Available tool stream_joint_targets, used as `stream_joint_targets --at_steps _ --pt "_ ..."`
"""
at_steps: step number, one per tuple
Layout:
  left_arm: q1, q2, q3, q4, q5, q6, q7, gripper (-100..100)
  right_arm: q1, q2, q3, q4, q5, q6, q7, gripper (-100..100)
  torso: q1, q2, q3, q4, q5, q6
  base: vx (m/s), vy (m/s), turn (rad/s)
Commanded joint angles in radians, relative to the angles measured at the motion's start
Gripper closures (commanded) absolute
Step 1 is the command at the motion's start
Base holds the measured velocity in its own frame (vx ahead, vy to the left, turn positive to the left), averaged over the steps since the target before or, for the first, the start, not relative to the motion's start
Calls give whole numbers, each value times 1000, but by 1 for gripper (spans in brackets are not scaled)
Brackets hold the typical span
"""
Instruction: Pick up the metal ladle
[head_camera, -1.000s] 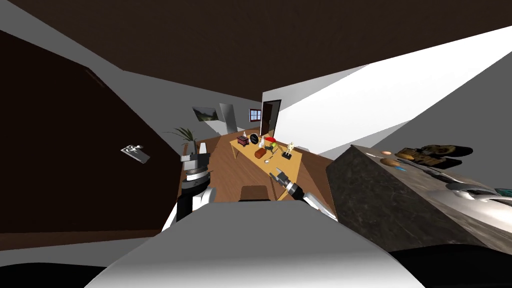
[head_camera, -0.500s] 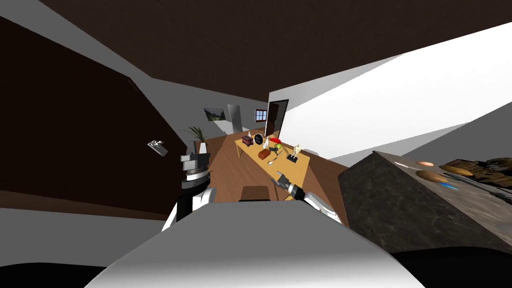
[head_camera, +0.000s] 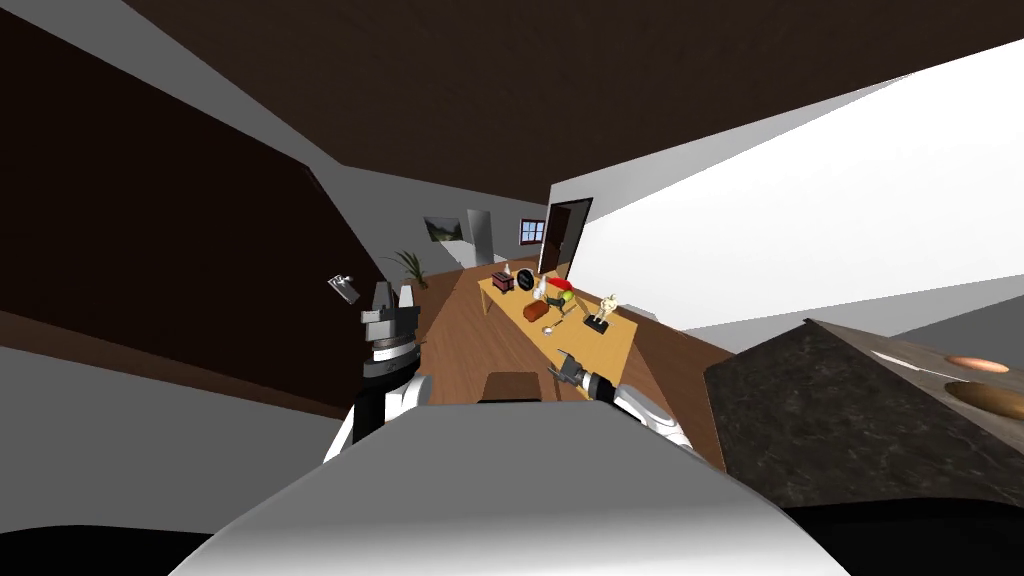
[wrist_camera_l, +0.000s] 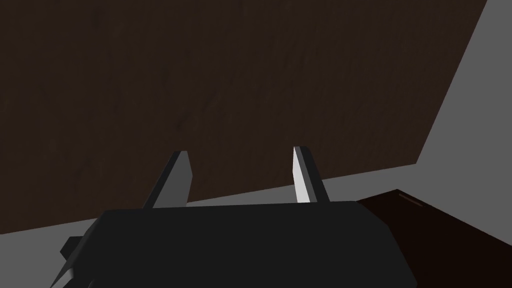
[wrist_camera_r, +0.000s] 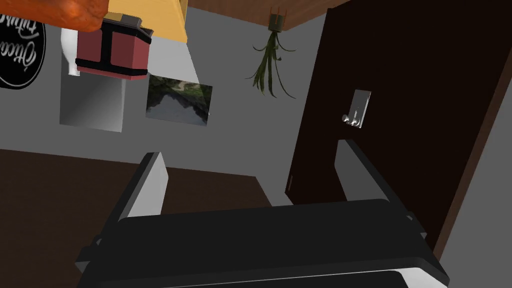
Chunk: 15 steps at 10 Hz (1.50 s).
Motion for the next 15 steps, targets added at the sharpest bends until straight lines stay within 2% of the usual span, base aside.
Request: stream_joint_targets --at_steps 1,2,3,5,6,7,8,10,11,12,13,15 --pt "0 0 0 0 0 0 0 0 -30 -26 9 50 50 -17 45 -100 0 0 0 0 0 0 52 -9 237" --pt "0 0 0 0 0 0 0 0 -30 -26 9 77 60 -17 45 -100 0 -1 0 0 0 -1 51 -14 122" --pt "0 0 0 0 0 0 0 0 -51 -50 17 105 98 -26 81 -100 0 -1 0 0 0 0 61 -5 247" --pt "0 0 0 0 0 0 0 0 -51 -50 17 135 109 -26 81 -100 1 -1 -1 0 0 0 44 -7 50" --pt "0 0 0 0 0 0 0 0 -73 -73 24 171 156 -35 116 -100 1 1 0 0 0 1 45 -1 216" --pt "0 0 0 0 0 0 0 0 -73 -73 24 189 157 -35 116 -100 1 0 0 0 0 -1 55 -10 162" --pt "0 0 0 0 0 0 0 0 -94 -96 31 229 199 -44 150 -100 1 -1 0 0 0 0 72 -18 210" --pt "0 0 0 0 0 0 0 0 -94 -96 31 242 203 -44 150 -100 0 -2 -1 0 0 0 48 -15 65" --pt "0 0 0 0 0 0 0 0 -116 -117 37 272 248 -53 183 -100 1 0 0 0 0 1 53 -5 199" --pt "0 0 0 0 0 0 0 0 -116 -117 37 294 248 -53 183 -100 1 -1 0 0 0 0 56 -15 146" --pt "0 0 0 0 0 0 0 0 -137 -137 43 329 290 -61 214 -100 1 -1 -1 0 0 0 82 -7 220" --pt "0 0 0 0 0 0 0 0 -137 -137 43 344 290 -61 214 -100 1 -3 -2 -1 0 0 60 -17 60"
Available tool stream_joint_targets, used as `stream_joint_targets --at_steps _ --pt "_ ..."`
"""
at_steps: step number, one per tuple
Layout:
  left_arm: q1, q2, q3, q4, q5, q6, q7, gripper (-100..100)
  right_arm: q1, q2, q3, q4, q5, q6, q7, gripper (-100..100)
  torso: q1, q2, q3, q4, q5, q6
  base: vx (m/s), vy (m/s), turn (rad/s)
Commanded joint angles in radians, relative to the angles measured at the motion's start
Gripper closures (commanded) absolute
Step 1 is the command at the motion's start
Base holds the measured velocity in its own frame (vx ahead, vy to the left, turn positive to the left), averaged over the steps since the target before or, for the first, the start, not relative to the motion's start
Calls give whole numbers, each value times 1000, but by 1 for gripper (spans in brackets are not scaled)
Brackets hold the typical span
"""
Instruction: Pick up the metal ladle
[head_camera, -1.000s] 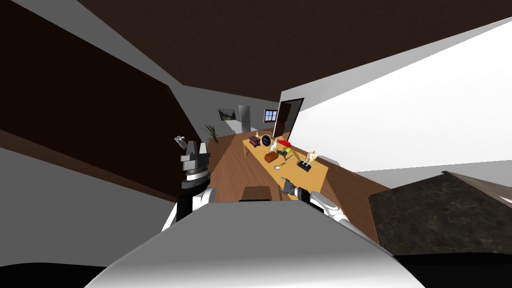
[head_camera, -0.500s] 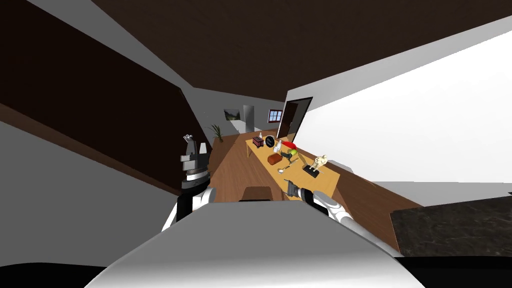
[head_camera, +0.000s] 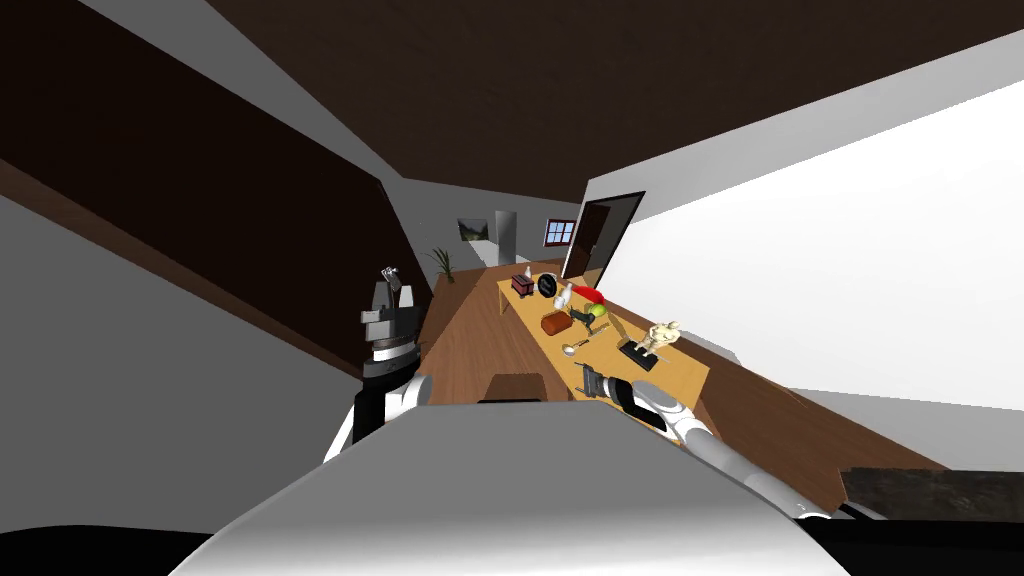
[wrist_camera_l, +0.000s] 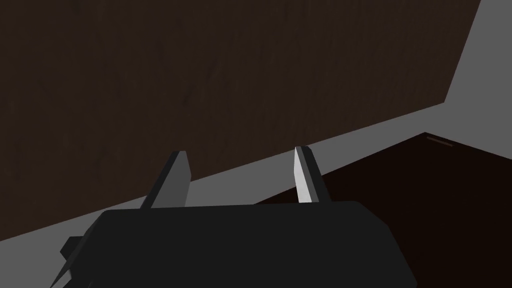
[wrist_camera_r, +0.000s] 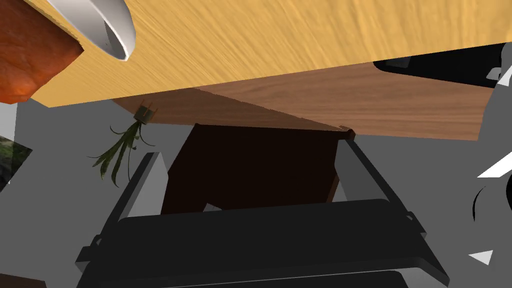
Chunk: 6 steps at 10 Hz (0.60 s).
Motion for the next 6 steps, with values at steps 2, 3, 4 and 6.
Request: stream_joint_targets --at_steps 2,3,4,6 --pt "0 0 0 0 0 0 0 0 -25 -19 5 59 41 -12 34 -100 0 0 0 0 0 -1 54 -19 171" --pt "0 0 0 0 0 0 0 0 -44 -36 9 87 80 -20 62 -100 -1 -1 0 0 0 0 81 -16 198" --pt "0 0 0 0 0 0 0 0 -44 -36 9 105 80 -20 62 -100 0 -2 -1 0 0 -1 78 -21 114" --pt "0 0 0 0 0 0 0 0 -79 -66 18 172 145 -34 112 -100 -1 -3 -1 0 0 -1 101 -38 250"
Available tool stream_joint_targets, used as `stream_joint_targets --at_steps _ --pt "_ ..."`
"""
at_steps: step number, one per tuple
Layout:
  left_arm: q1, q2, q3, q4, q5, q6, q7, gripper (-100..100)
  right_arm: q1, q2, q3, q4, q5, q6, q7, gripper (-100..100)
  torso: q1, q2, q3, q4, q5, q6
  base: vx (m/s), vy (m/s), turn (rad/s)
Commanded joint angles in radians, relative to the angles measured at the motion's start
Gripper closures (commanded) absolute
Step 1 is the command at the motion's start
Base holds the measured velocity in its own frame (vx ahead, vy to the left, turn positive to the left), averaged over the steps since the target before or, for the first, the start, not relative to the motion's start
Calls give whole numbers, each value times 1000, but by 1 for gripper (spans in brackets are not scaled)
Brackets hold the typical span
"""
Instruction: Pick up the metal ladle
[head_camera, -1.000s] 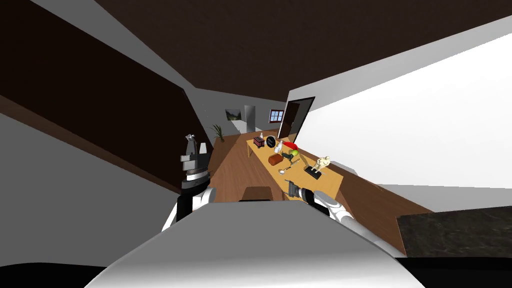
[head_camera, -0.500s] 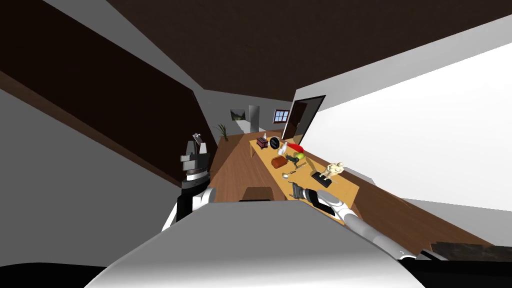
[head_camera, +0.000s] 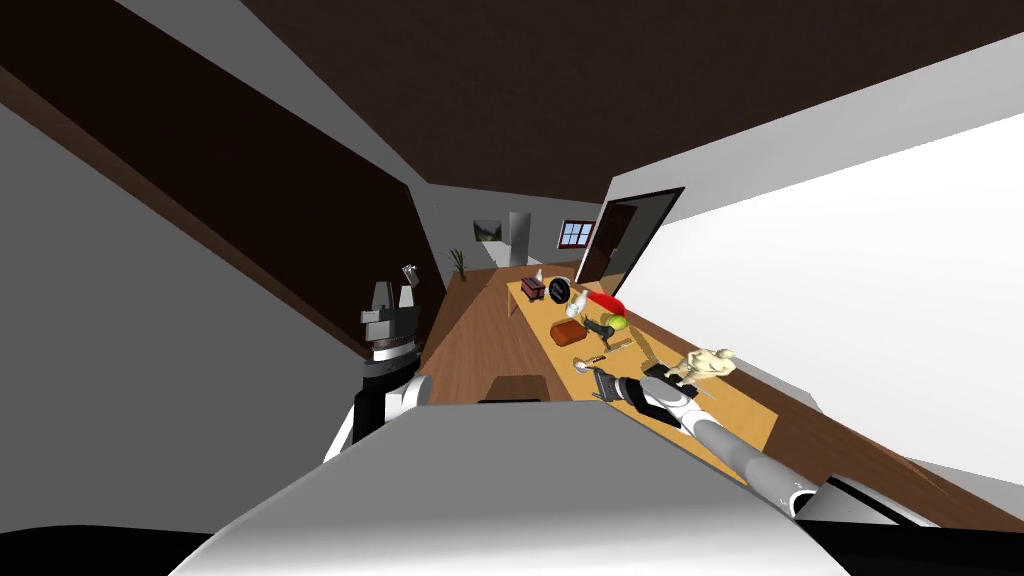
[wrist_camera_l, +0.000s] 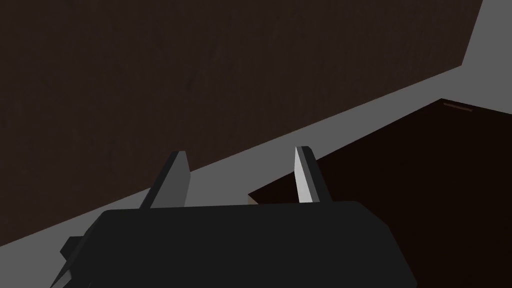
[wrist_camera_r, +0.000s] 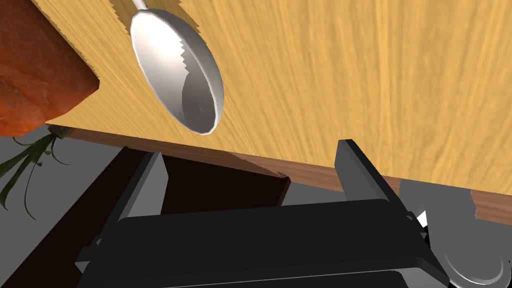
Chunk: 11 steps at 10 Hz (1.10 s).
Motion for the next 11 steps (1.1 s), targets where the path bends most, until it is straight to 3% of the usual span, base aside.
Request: stream_joint_targets --at_steps 1,7,11 --pt "0 0 0 0 0 0 0 0 -10 -6 -1 46 20 -7 24 -100 0 0 0 0 0 0 89 -36 91" --pt "0 0 0 0 0 0 0 0 -64 -47 19 199 140 -33 109 -100 1 1 0 0 0 1 81 -34 144" --pt "0 0 0 0 0 0 0 0 -72 -50 20 228 154 -38 125 -100 3 5 3 1 0 1 43 -20 58"
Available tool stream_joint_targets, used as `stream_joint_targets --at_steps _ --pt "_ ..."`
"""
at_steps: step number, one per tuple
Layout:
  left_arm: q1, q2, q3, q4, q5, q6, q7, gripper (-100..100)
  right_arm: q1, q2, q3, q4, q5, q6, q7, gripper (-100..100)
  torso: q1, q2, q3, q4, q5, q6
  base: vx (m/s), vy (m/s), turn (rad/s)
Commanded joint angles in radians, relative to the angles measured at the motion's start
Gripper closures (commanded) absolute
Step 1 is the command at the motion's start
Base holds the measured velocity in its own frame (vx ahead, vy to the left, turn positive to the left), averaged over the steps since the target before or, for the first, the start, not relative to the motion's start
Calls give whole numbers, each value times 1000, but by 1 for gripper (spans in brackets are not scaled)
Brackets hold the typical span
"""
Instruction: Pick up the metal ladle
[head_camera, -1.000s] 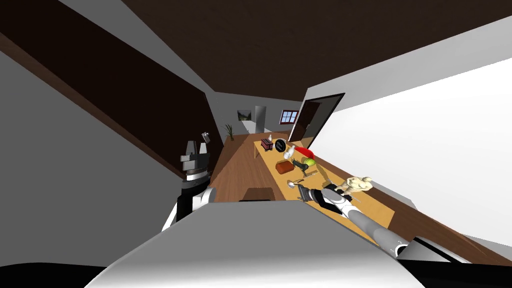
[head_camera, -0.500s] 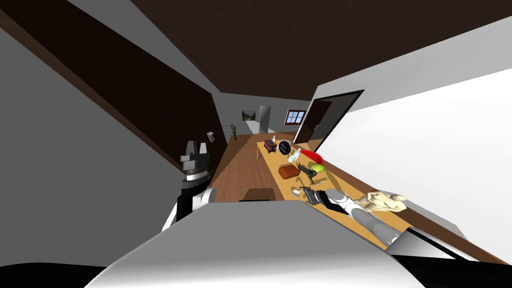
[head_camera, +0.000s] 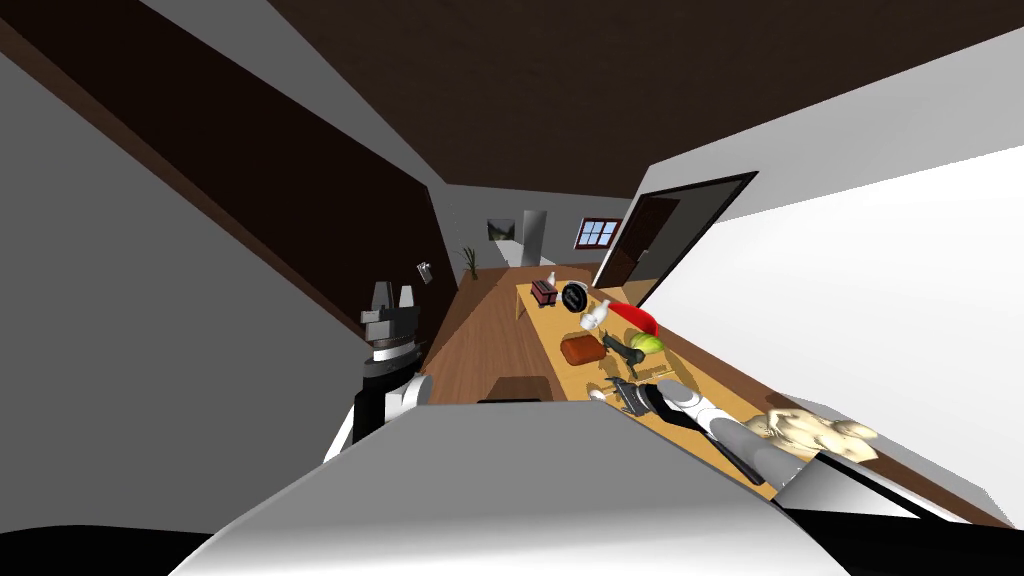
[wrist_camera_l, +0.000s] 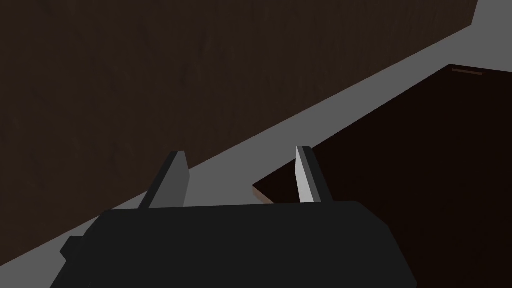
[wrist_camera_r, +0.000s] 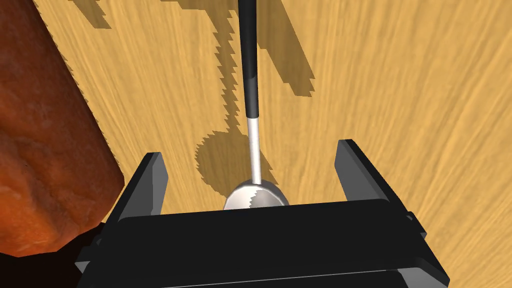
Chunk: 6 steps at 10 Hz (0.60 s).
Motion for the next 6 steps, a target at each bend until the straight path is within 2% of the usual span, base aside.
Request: stream_joint_targets --at_steps 1,2,4,5,6 --pt "0 0 0 0 0 0 0 0 0 0 0 0 0 0 0 0 0 0 0 0 0 0 0 0 0" --pt "0 0 0 0 0 0 0 0 5 29 8 7 1 30 6 -100 1 1 1 0 0 0 13 -32 50" --pt "0 0 0 0 0 0 0 0 11 58 15 14 2 60 12 -100 -3 0 0 0 -1 0 33 -60 49" --pt "0 0 0 0 0 0 0 0 -2 56 10 34 -2 44 24 -100 -3 -1 0 0 -1 0 15 -27 9" --pt "0 0 0 0 0 0 0 0 -3 58 10 36 -2 47 27 100 -1 0 0 0 0 0 3 -5 0"
